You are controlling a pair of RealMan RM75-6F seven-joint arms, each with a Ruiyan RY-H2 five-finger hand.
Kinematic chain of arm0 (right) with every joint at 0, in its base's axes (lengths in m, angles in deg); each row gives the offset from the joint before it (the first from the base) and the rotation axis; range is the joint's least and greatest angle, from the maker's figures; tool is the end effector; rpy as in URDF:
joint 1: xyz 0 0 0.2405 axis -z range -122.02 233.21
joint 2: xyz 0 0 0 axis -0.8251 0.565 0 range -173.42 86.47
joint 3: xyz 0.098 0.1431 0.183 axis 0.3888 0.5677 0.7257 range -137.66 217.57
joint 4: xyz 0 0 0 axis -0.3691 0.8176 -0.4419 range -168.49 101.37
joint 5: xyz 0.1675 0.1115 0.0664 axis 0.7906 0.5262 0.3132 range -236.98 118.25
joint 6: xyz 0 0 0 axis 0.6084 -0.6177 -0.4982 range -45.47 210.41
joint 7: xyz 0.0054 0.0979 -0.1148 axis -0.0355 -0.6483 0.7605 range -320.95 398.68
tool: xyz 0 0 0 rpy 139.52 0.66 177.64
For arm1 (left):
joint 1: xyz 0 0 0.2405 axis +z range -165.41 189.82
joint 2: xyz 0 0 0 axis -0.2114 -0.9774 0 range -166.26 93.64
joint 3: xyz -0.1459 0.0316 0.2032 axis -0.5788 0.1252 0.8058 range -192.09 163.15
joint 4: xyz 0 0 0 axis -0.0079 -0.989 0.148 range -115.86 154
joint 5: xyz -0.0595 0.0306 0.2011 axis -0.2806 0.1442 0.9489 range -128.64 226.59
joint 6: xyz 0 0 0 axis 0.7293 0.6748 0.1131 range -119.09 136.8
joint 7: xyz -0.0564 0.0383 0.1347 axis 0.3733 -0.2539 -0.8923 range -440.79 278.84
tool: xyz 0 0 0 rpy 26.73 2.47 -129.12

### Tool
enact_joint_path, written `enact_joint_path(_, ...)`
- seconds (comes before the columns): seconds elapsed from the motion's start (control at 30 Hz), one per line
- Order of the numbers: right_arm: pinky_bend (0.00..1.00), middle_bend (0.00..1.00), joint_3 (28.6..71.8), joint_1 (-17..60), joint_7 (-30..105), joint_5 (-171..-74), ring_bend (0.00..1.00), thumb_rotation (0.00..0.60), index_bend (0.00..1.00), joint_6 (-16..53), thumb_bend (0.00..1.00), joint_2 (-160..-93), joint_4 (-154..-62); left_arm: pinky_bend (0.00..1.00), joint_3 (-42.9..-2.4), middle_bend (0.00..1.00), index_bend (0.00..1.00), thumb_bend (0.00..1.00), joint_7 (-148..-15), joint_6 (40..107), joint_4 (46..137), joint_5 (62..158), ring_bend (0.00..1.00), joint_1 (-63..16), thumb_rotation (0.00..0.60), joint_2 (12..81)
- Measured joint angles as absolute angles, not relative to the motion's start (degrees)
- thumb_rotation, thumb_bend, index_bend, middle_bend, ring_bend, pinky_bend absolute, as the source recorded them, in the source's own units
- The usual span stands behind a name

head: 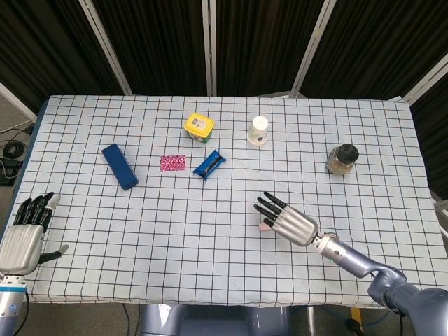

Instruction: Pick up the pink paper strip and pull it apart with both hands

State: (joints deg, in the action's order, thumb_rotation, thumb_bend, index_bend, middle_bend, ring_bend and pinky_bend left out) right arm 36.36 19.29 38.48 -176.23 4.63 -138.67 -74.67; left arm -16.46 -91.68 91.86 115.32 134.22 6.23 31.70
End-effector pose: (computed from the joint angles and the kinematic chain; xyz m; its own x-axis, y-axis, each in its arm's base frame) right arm -0.2286 -0.3146 -0.0125 0.7313 0.2559 0.6323 -0.2307 -0.7796 0.5823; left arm -0.2882 0.1883 0.1216 0.4427 0.0545 0.8950 0.8966 -0.0320 -0.4416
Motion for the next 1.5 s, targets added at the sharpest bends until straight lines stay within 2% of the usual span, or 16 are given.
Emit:
enact_joint_path(0.4, 0.00, 0.10, 33.5, 19.3, 37.4, -175.5, 0.00, 0.600, 0.45, 2.4, 0.29, -137.2, -73.1, 0.00, -16.3, 0.00, 0.00, 0.00, -92.1, 91.7, 115.4, 134.1, 0.00, 6.1, 0.600, 31.8)
enact_joint_path(0.9, 0.00, 0.10, 30.7, 19.8, 35.1, -175.0, 0.00, 0.600, 0.42, -0.4, 0.29, -138.3, -66.6, 0.00, -16.1, 0.00, 0.00, 0.00, -92.5, 91.9, 115.4, 134.2, 0.00, 6.1, 0.600, 32.0)
enact_joint_path(1.2, 0.00, 0.11, 29.7, 20.1, 33.6, -174.4, 0.00, 0.600, 0.44, -2.3, 0.30, -139.3, -64.3, 0.00, -16.0, 0.00, 0.00, 0.00, -92.6, 91.9, 115.3, 134.2, 0.00, 6.0, 0.600, 32.1)
enact_joint_path(1.5, 0.00, 0.12, 29.0, 19.7, 32.7, -173.7, 0.00, 0.600, 0.49, -2.0, 0.34, -141.2, -62.4, 0.00, -16.0, 0.00, 0.00, 0.00, -92.6, 92.0, 115.3, 134.2, 0.00, 6.0, 0.600, 32.1)
